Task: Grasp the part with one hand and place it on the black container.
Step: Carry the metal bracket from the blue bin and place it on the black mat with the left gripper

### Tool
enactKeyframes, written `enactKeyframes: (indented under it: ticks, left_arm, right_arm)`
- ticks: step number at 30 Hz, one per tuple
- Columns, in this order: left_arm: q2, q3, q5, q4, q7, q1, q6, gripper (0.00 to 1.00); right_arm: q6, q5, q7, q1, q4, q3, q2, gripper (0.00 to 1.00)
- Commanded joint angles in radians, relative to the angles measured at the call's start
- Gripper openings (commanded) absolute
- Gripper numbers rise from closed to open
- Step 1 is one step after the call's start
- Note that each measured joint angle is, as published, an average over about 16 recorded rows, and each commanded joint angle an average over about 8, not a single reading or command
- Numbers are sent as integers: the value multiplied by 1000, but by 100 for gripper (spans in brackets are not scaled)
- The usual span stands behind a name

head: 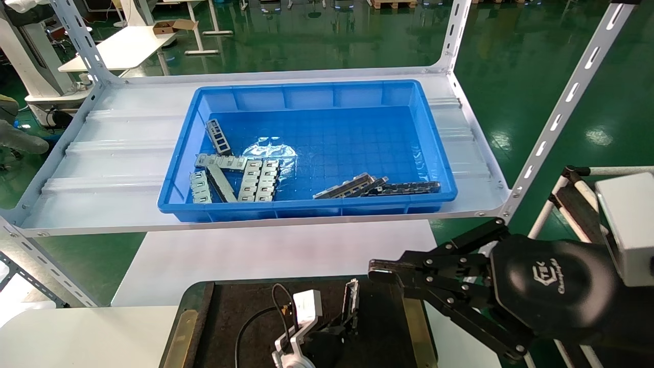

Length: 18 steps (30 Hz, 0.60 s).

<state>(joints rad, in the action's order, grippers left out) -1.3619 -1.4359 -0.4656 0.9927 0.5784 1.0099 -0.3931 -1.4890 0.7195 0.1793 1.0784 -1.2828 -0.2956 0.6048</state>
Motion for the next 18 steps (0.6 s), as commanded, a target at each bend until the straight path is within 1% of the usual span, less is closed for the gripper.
enactKeyframes:
  ticks: [1,2,4,5,6,7,18]
  left_arm:
    - [0,-9,11,2,4,3,-4,67]
    - [0,-12,14,3,6,4,-4,79]
    - [0,-17,18,4,11,7,-5,96]
    - [0,-20,20,4,13,8,-6,100]
    - [0,-22,22,4,15,8,-6,100]
    - [0,-24,23,5,18,9,-7,100]
    - [-1,-44,30,8,42,15,-16,100]
  right_arm:
    - [0,0,0,0,0,0,0,40]
    - [0,0,0,0,0,0,0,53]
    - [0,0,0,0,0,0,0,78]
    - [0,0,0,0,0,0,0,89]
    - [0,0,0,0,0,0,0,98]
    - [0,0,0,0,0,0,0,100]
    - [0,-1,-1,0,0,-1,0,100]
